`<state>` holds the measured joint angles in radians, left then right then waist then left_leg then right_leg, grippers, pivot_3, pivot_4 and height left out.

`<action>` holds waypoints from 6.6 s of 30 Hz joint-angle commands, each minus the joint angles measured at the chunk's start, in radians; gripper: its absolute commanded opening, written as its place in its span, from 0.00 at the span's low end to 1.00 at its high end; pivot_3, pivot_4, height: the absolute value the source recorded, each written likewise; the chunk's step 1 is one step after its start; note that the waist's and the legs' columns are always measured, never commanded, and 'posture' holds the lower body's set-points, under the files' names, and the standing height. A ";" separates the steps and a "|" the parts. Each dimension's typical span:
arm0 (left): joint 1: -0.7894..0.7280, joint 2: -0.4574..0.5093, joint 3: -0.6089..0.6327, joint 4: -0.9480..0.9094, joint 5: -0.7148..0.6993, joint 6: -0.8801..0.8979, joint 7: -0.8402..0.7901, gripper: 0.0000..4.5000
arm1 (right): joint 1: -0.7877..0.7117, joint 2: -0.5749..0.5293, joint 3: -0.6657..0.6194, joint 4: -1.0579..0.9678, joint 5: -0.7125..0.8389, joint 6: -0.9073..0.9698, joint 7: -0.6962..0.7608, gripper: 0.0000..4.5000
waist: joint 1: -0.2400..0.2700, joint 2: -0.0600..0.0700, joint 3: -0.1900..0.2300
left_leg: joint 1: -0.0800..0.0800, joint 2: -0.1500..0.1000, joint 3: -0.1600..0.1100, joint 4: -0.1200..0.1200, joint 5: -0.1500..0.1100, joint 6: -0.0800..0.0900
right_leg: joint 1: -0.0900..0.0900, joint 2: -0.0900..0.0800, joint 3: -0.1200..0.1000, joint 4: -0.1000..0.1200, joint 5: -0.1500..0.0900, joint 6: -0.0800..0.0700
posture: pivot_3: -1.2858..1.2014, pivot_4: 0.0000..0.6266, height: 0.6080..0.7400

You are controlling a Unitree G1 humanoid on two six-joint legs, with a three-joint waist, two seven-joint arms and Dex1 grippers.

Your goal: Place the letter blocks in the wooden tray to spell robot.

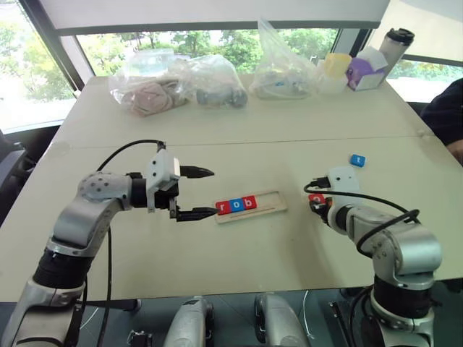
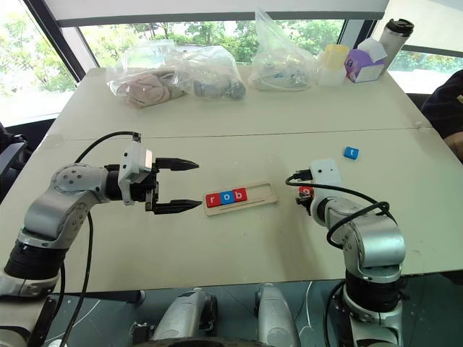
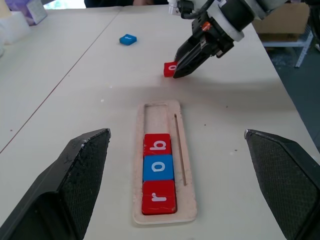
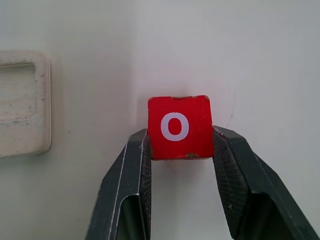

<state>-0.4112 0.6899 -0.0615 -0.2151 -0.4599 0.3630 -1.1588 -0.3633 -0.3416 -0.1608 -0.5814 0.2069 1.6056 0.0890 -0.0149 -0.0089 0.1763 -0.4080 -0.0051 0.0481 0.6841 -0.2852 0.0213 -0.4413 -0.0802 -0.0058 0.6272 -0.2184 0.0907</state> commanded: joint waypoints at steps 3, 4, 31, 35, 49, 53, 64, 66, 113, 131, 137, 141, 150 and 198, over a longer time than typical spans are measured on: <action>0.030 0.051 -0.011 -0.048 0.033 -0.051 -0.048 1.00 | -0.024 -0.011 0.015 0.016 -0.019 -0.038 -0.001 0.57 | -0.001 0.000 0.000 | 0.000 0.000 0.000 0.000 0.000 0.000 | 0.000 0.000 0.000 0.000 0.000 0.000 | 0.52 0.24 1.00; 0.036 0.063 -0.020 -0.046 0.052 -0.072 -0.059 1.00 | -0.029 -0.014 0.015 0.024 -0.020 -0.042 0.001 0.67 | -0.001 0.000 0.000 | 0.000 0.000 0.000 0.000 0.000 0.000 | 0.000 0.000 0.000 0.000 0.000 0.000 | 0.52 0.24 1.00; -0.059 0.061 -0.051 0.052 0.101 -0.147 -0.135 1.00 | -0.138 -0.799 0.382 0.458 0.059 -1.134 1.188 0.99 | 0.001 -0.001 0.001 | 0.000 0.000 0.003 -0.001 -0.004 0.006 | 0.005 -0.001 0.000 -0.014 0.001 0.003 | 0.52 0.24 1.00; -0.056 0.070 -0.045 0.035 0.092 -0.131 -0.134 1.00 | -0.176 -0.742 0.439 0.622 -0.048 -1.300 1.212 0.99 | 0.002 -0.001 0.001 | 0.000 0.001 0.003 0.000 -0.004 0.006 | 0.005 -0.001 0.000 -0.013 0.001 0.002 | 0.52 0.24 1.00; -0.034 0.096 -0.037 -0.011 0.064 -0.085 -0.128 1.00 | -0.269 -0.614 0.442 0.915 -0.191 -1.452 1.225 0.99 | 0.004 -0.001 0.001 | 0.000 0.000 0.003 0.000 -0.004 0.006 | 0.005 -0.001 0.000 -0.012 0.000 0.001 | 0.52 0.24 1.00; -0.034 0.097 -0.038 -0.014 0.064 -0.086 -0.123 1.00 | -0.284 -0.600 0.444 0.954 -0.216 -1.460 1.221 0.99 | 0.003 -0.001 0.001 | 0.000 0.000 0.003 0.001 -0.003 0.006 | 0.005 -0.001 0.000 -0.012 0.001 0.002 | 0.52 0.24 1.00; -0.033 0.095 -0.037 -0.017 0.066 -0.093 -0.114 1.00 | -0.292 -0.596 0.454 1.057 -0.271 -1.520 1.216 0.87 | 0.005 -0.001 0.000 | 0.006 0.000 0.003 0.001 -0.004 0.006 | 0.012 -0.002 0.000 -0.013 0.000 0.000 | 0.52 0.24 1.00; -0.033 0.093 -0.038 -0.016 0.068 -0.094 -0.112 1.00 | -0.296 -0.592 0.454 1.059 -0.272 -1.512 1.219 0.72 | 0.004 -0.001 0.000 | 0.007 0.000 0.003 0.001 -0.004 0.006 | 0.013 -0.002 0.000 -0.013 0.000 0.000 | 0.52 0.24 1.00; 0.002 0.080 -0.031 -0.053 0.068 -0.091 -0.047 1.00 | -0.586 -0.296 0.623 0.958 -0.357 -1.447 1.374 0.25 | 0.001 0.000 0.001 | 0.006 -0.001 0.002 0.000 -0.004 0.005 | 0.010 -0.003 0.000 -0.009 0.002 0.002 | 0.52 0.24 1.00; 0.007 0.090 -0.032 -0.061 0.064 -0.089 -0.044 1.00 | -0.582 -0.274 0.614 1.006 -0.387 -1.476 1.352 0.25 | 0.001 0.000 0.001 | 0.006 -0.001 0.002 0.000 -0.003 0.005 | 0.010 -0.003 0.000 -0.009 0.002 0.002 | 0.52 0.24 1.00; 0.006 0.089 -0.034 -0.057 0.065 -0.091 -0.045 1.00 | -0.583 -0.267 0.606 0.994 -0.379 -1.456 1.352 0.70 | 0.001 0.000 0.001 | 0.006 -0.001 0.002 0.000 -0.003 0.005 | 0.010 -0.003 0.000 -0.009 0.002 0.002 | 0.52 0.24 1.00; 0.007 0.088 -0.034 -0.057 0.065 -0.091 -0.044 1.00 | -0.582 -0.274 0.604 0.991 -0.381 -1.451 1.355 0.99 | 0.001 0.000 0.001 | 0.006 -0.001 0.002 0.000 -0.003 0.005 | 0.010 -0.003 0.000 -0.009 0.002 0.002 | 0.52 0.24 1.00; 0.011 0.088 -0.033 -0.063 0.063 -0.088 -0.040 1.00 | -0.630 -0.273 0.537 0.992 -0.337 -1.409 1.323 0.99 | 0.001 0.000 0.001 | 0.006 -0.001 0.002 0.000 -0.003 0.005 | 0.010 -0.003 0.000 -0.009 0.002 0.002 | 0.52 0.24 1.00; 0.015 0.080 -0.036 -0.080 0.040 -0.064 -0.048 1.00 | -0.515 -0.380 0.305 0.883 -0.328 -1.282 0.994 0.99 | 0.003 0.000 0.001 | 0.002 -0.001 0.002 0.000 -0.003 0.005 | 0.006 -0.002 0.000 -0.009 0.002 0.003 | 0.52 0.24 1.00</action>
<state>-0.3958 0.7697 -0.1236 -0.2589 -0.3901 0.2964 -1.1998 -0.8912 -0.7017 0.2114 0.3767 -0.1567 0.2497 1.1140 -0.0117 -0.0091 0.1773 -0.4063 -0.0058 0.0501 0.6837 -0.2884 0.0259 -0.4350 -0.0827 -0.0060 0.6178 -0.2161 0.0933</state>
